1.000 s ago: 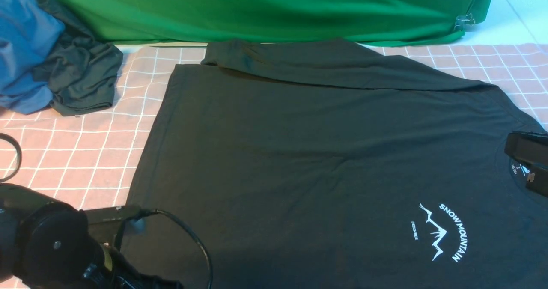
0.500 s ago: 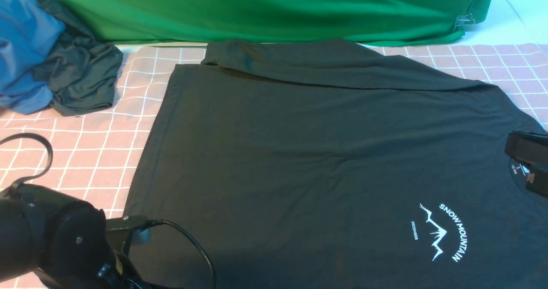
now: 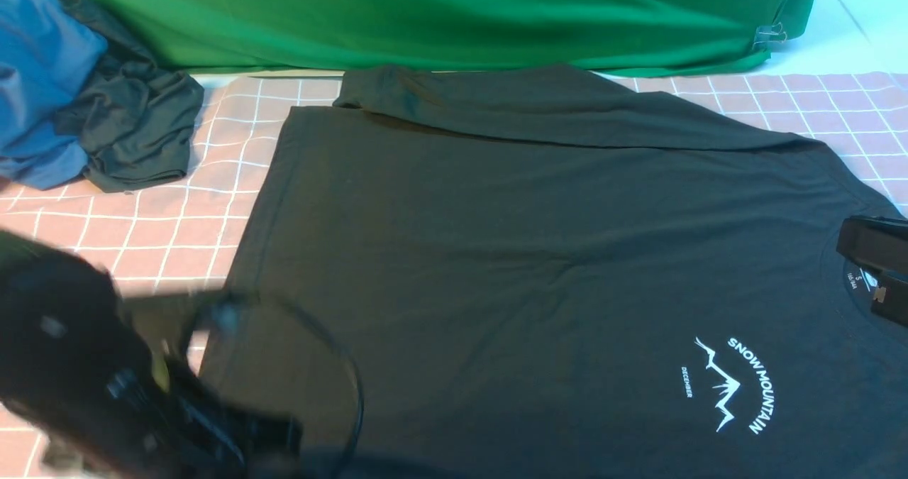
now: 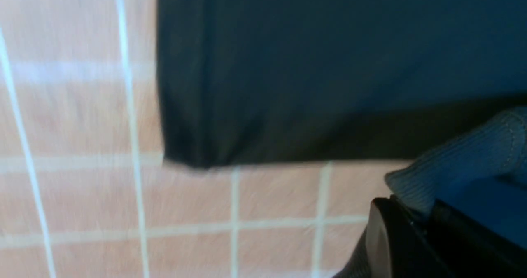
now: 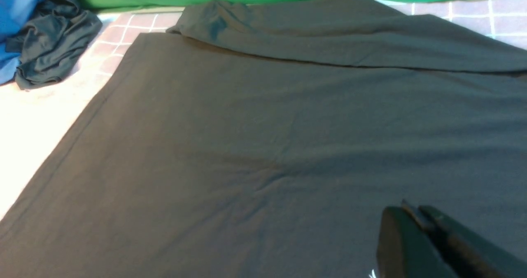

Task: Fold a long-sleeved shirt over a pink coffee tablecloth.
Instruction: 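Fold the left side of the black T-shirt inward over its body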

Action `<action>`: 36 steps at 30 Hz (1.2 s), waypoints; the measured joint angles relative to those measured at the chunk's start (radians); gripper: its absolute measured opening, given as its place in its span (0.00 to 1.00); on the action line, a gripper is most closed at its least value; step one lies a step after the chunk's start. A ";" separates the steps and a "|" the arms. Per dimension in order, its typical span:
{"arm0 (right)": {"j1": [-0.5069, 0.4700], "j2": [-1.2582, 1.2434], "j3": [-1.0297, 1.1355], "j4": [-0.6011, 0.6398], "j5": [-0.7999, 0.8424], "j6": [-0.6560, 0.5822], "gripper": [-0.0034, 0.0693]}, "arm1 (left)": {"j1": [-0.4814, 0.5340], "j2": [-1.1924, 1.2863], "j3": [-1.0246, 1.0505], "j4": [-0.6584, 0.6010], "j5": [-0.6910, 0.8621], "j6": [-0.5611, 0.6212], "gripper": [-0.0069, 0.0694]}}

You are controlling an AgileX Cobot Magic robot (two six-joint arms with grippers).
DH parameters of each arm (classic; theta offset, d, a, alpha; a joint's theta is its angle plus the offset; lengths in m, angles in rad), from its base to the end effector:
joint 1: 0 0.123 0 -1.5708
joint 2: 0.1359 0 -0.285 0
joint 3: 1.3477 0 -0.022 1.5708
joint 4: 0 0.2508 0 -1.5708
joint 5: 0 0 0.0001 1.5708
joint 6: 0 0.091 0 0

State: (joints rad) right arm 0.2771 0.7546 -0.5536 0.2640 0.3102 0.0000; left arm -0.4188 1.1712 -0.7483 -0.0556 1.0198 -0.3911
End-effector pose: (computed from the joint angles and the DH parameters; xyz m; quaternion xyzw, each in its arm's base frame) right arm 0.1475 0.0495 0.3014 -0.0323 0.8363 0.1750 0.5186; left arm 0.1710 -0.0809 0.2475 0.0018 0.9939 -0.0654 0.0888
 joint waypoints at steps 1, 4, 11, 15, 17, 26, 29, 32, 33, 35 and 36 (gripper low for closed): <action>0.000 0.000 0.000 0.000 0.000 0.000 0.14 | 0.000 -0.002 -0.006 0.004 -0.001 0.000 0.15; 0.000 0.000 0.000 0.000 -0.005 0.000 0.14 | 0.000 -0.005 -0.086 0.056 0.009 0.008 0.15; 0.000 0.000 0.000 0.000 -0.014 0.000 0.14 | 0.000 0.105 -0.186 0.225 -0.002 0.003 0.15; 0.000 0.000 0.000 0.000 -0.014 0.000 0.14 | 0.000 0.177 -0.214 0.307 -0.041 -0.044 0.15; 0.000 0.000 0.000 0.000 -0.014 0.000 0.14 | 0.000 0.208 -0.234 0.329 -0.054 -0.048 0.15; 0.000 0.000 0.000 0.000 -0.016 0.000 0.16 | 0.000 0.299 -0.271 0.387 -0.170 -0.052 0.15; 0.000 0.000 0.000 0.000 -0.016 0.000 0.17 | 0.000 0.311 -0.271 0.413 -0.200 -0.054 0.15; 0.000 0.000 0.000 0.000 -0.016 0.000 0.17 | 0.006 0.314 -0.271 0.423 -0.216 -0.055 0.15; 0.000 0.000 0.000 0.000 -0.016 0.000 0.17 | 0.012 0.314 -0.271 0.425 -0.224 -0.055 0.15; 0.000 0.000 0.000 0.000 -0.017 0.000 0.17 | 0.040 0.314 -0.271 0.429 -0.259 -0.060 0.15; 0.000 0.000 0.000 0.000 -0.017 0.000 0.17 | 0.042 0.314 -0.271 0.429 -0.262 -0.062 0.15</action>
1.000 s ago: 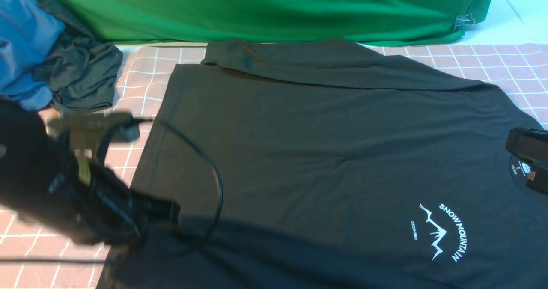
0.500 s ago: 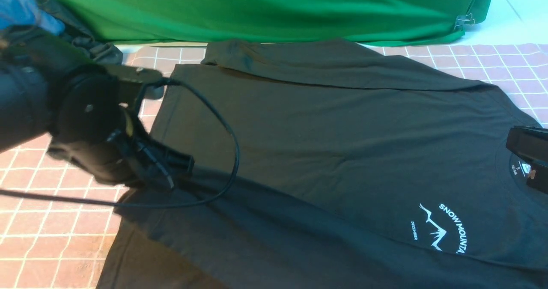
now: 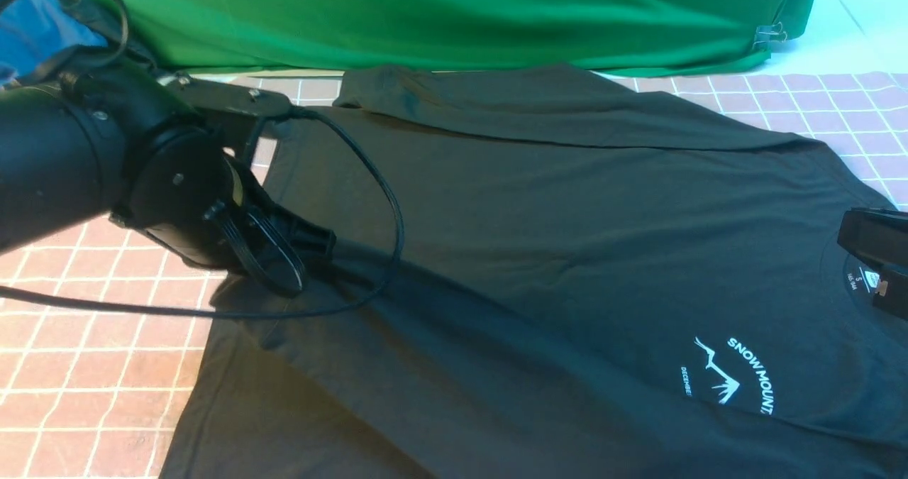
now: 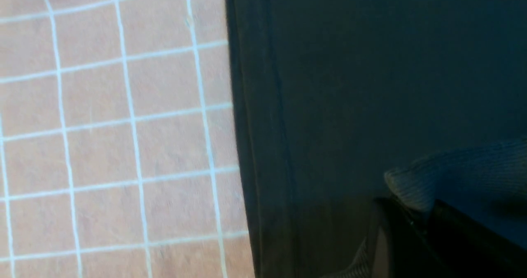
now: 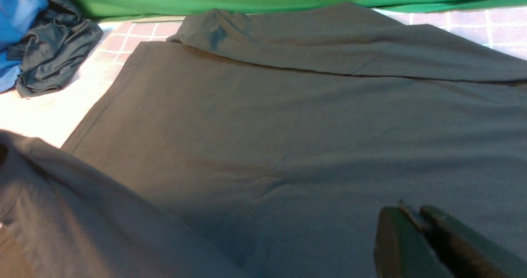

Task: Fold a long-sleeved shirt over a pink coffee tablecloth.
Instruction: 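Fold the left side of the black T-shirt inward over its body, then grab the top left corner of the dark shirt with the left gripper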

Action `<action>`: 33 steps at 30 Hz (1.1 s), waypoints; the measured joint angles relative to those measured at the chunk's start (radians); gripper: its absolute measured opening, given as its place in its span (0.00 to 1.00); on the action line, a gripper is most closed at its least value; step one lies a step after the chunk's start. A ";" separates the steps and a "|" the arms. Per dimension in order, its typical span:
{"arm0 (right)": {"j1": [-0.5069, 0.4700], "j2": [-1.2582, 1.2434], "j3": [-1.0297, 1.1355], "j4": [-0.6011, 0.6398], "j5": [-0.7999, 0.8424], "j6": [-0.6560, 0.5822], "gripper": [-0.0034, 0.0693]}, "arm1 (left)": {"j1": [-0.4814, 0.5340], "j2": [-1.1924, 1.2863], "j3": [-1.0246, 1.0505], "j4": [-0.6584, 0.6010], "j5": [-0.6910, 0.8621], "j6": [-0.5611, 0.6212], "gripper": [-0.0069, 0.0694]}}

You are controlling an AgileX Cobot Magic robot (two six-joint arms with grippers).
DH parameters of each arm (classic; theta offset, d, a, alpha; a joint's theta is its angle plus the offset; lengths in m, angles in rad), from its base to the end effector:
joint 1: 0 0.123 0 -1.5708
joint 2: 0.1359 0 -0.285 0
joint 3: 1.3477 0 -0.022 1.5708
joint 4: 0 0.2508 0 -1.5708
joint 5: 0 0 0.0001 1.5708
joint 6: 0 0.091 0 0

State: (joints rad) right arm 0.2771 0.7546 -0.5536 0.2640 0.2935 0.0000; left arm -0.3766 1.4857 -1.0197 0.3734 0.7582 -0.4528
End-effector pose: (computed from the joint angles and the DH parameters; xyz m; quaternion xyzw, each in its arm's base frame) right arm 0.1482 0.0493 0.3027 -0.0309 0.8319 0.1753 0.5255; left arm 0.2831 -0.0874 0.2567 0.0675 0.9629 0.0554 0.2554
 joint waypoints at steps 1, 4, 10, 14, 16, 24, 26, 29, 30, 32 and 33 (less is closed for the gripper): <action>0.000 0.000 0.000 0.000 0.000 0.000 0.17 | 0.013 0.000 0.000 0.000 -0.015 -0.004 0.15; 0.000 0.000 0.000 0.000 0.000 0.000 0.17 | 0.057 0.000 0.000 0.001 -0.085 -0.010 0.15; 0.000 0.000 0.000 0.000 0.000 0.000 0.17 | 0.070 0.000 0.000 0.004 -0.205 0.021 0.15; 0.000 0.000 0.000 0.000 0.000 0.000 0.17 | 0.070 0.004 0.000 0.010 -0.258 0.024 0.15; 0.000 0.000 0.000 0.000 0.000 0.000 0.17 | 0.070 0.012 0.000 0.017 -0.264 0.027 0.15; 0.000 0.000 0.000 0.000 0.000 0.000 0.19 | 0.070 0.086 0.000 0.183 -0.254 -0.021 0.30; 0.000 0.000 0.000 0.000 0.004 0.000 0.19 | 0.070 0.094 0.000 0.237 -0.255 -0.063 0.38; 0.000 0.000 0.000 0.000 0.027 0.000 0.20 | 0.070 0.095 -0.013 0.308 -0.236 -0.142 0.49; 0.000 0.000 0.000 0.000 0.042 0.000 0.20 | 0.070 0.095 -0.028 0.296 -0.210 -0.168 0.51; 0.000 0.000 -0.004 0.000 0.081 0.000 0.20 | 0.070 0.095 -0.064 0.213 -0.134 -0.193 0.53; 0.000 0.000 -0.010 -0.003 0.118 -0.011 0.19 | 0.070 0.091 -0.089 0.124 -0.074 -0.191 0.52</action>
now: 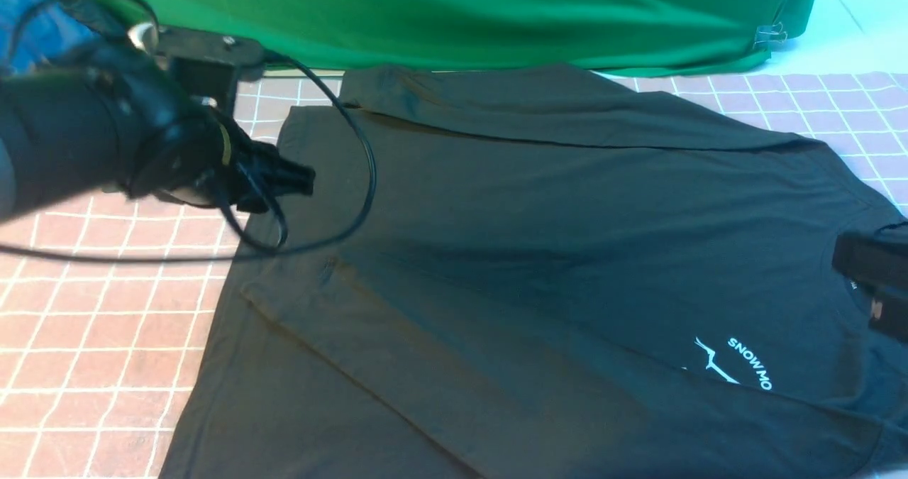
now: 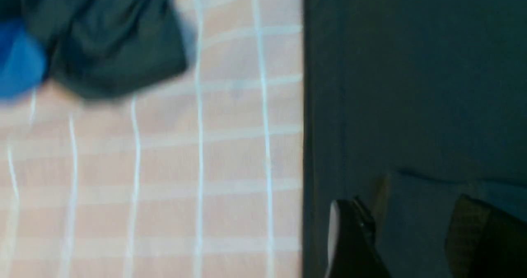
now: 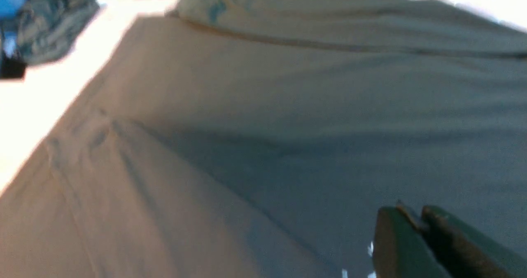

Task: Fold a long-sleeved shirt over a pink coffee tablecloth.
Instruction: 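Grab the top left corner of the dark shirt with the left gripper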

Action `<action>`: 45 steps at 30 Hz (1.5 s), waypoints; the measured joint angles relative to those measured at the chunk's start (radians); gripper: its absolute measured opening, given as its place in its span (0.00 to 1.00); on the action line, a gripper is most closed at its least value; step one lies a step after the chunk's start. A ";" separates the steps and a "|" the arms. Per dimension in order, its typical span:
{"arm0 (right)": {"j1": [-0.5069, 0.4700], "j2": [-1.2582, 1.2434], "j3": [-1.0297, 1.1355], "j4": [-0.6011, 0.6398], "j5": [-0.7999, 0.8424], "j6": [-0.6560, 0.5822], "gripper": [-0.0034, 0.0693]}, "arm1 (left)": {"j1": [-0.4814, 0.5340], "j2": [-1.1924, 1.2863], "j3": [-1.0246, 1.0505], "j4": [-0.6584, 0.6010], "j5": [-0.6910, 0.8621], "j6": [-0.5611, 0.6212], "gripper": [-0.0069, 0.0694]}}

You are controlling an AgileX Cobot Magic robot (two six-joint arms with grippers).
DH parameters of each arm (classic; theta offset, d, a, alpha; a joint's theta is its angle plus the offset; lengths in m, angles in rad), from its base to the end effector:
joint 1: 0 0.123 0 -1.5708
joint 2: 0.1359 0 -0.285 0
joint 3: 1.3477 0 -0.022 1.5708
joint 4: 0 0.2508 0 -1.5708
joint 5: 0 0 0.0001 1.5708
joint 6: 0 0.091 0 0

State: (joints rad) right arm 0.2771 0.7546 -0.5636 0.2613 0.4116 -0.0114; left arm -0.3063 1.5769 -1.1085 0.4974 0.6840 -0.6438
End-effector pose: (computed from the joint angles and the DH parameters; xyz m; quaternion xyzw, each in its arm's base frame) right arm 0.1433 0.0506 0.2967 -0.0470 0.8588 0.1704 0.4809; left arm 0.3209 -0.0727 0.2591 -0.0139 0.9496 0.0655 0.3063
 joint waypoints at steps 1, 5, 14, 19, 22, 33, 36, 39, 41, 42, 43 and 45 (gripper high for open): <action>0.000 0.001 -0.007 -0.006 0.035 -0.005 0.18 | 0.002 -0.002 -0.017 -0.086 0.048 0.023 0.50; 0.000 0.054 -0.079 -0.063 0.236 -0.017 0.11 | -0.020 -0.007 -0.038 -0.497 0.205 0.304 0.28; 0.000 0.233 -0.198 -0.121 0.468 -0.027 0.10 | -0.078 0.006 -0.071 -0.575 0.119 0.253 0.11; 0.000 0.247 -0.198 -0.121 0.438 -0.030 0.10 | 0.104 0.146 -0.393 -0.619 0.206 0.242 0.11; 0.000 0.247 -0.198 -0.121 0.423 -0.030 0.10 | 0.161 0.257 -0.538 -0.636 0.226 0.253 0.11; 0.000 0.247 -0.198 -0.121 0.393 -0.038 0.10 | 0.188 0.742 -1.039 -0.605 0.166 0.247 0.39; 0.000 0.247 -0.198 -0.121 0.390 -0.038 0.10 | 0.188 0.834 -1.109 -0.602 0.101 0.192 0.54; 0.000 0.247 -0.198 -0.121 0.390 -0.038 0.10 | 0.188 0.895 -1.139 -0.609 0.033 0.151 0.65; 0.000 0.247 -0.198 -0.121 0.389 -0.038 0.10 | 0.188 0.916 -1.145 -0.631 -0.001 0.147 0.70; 0.000 0.247 -0.198 -0.121 0.386 -0.038 0.10 | 0.188 0.927 -1.146 -0.644 -0.017 0.147 0.72; 0.000 0.247 -0.198 -0.121 0.383 -0.038 0.10 | 0.188 0.935 -1.146 -0.652 -0.033 0.144 0.73; 0.000 0.247 -0.198 -0.121 0.378 -0.038 0.10 | 0.188 0.948 -1.147 -0.664 -0.064 0.140 0.73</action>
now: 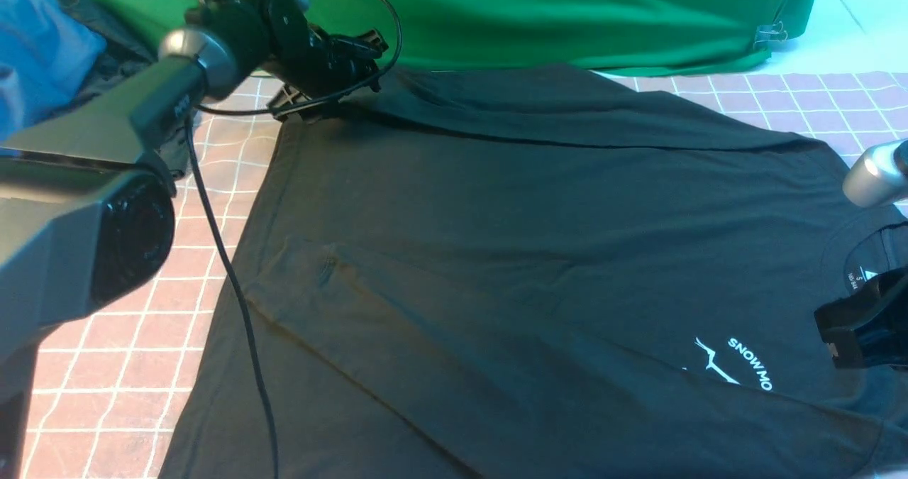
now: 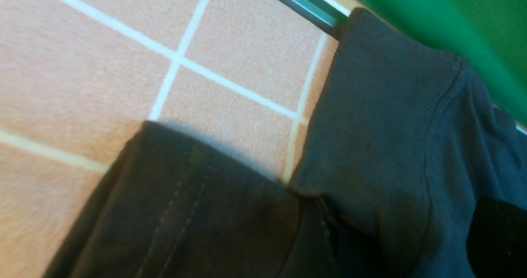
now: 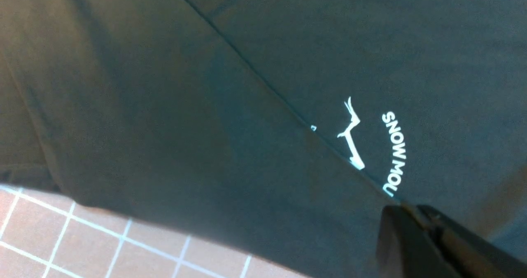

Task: Fold a long-sleeved shirt over a pink coffee tablecloth.
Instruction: 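Grab the top left corner of the dark shirt with the left gripper, then fold the left side of the dark shirt inward over its body with the left gripper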

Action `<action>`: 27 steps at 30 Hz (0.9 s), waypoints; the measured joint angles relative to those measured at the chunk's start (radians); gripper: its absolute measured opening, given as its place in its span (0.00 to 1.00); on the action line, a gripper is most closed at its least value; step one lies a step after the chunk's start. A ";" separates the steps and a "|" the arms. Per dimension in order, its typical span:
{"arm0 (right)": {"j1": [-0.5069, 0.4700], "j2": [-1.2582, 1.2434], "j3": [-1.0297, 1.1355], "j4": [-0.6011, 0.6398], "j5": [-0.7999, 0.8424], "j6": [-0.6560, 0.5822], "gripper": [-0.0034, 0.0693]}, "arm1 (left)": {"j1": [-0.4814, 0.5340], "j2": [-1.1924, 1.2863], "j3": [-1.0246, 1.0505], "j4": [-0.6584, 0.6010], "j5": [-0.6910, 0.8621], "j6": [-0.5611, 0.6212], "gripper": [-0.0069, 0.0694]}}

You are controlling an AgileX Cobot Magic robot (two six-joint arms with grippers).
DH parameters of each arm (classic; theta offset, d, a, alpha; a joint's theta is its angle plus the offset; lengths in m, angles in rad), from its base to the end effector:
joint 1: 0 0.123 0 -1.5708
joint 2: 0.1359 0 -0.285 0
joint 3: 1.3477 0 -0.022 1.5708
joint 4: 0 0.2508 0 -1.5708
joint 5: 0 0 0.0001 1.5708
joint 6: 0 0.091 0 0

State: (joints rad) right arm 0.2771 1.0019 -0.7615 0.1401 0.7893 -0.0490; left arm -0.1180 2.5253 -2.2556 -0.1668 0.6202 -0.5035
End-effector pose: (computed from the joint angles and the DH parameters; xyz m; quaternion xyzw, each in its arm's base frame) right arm 0.1756 0.0593 0.2921 -0.1229 0.9413 0.0972 0.2991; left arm 0.5617 -0.0754 0.1660 -0.2209 0.8983 -0.1811 0.3340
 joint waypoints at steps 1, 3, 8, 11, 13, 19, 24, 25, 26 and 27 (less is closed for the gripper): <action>0.000 0.000 0.000 0.000 -0.002 0.000 0.10 | 0.000 0.006 0.000 -0.003 -0.010 -0.001 0.73; 0.000 0.000 0.000 0.000 -0.006 0.000 0.10 | 0.000 0.015 -0.001 -0.014 -0.044 -0.001 0.73; 0.000 0.000 0.000 0.000 -0.025 0.000 0.10 | 0.000 0.023 -0.001 -0.042 -0.102 0.002 0.74; 0.000 0.000 0.000 0.000 -0.030 0.000 0.10 | 0.000 0.035 -0.002 -0.049 -0.120 0.003 0.70; 0.000 0.000 0.000 0.000 -0.030 0.000 0.10 | 0.000 0.045 -0.003 -0.050 -0.136 0.003 0.61; 0.000 0.000 0.000 0.000 -0.030 0.000 0.10 | 0.002 0.054 -0.030 -0.050 -0.123 0.018 0.24; 0.000 0.000 0.000 0.000 -0.030 0.000 0.10 | 0.002 0.032 -0.094 -0.043 -0.032 0.051 0.13; 0.000 0.000 0.000 0.000 -0.030 0.000 0.10 | 0.002 0.018 -0.106 -0.031 -0.002 0.057 0.13; 0.000 0.000 0.000 0.000 -0.030 0.000 0.10 | 0.002 0.008 -0.113 -0.022 0.020 0.061 0.13; 0.000 0.000 0.000 0.000 -0.030 0.000 0.10 | 0.002 -0.003 -0.115 -0.015 0.042 0.064 0.13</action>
State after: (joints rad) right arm 0.2771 1.0019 -0.7615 0.1401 0.7598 -0.0495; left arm -0.1161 2.5222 -2.3705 -0.1820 0.6618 -0.4392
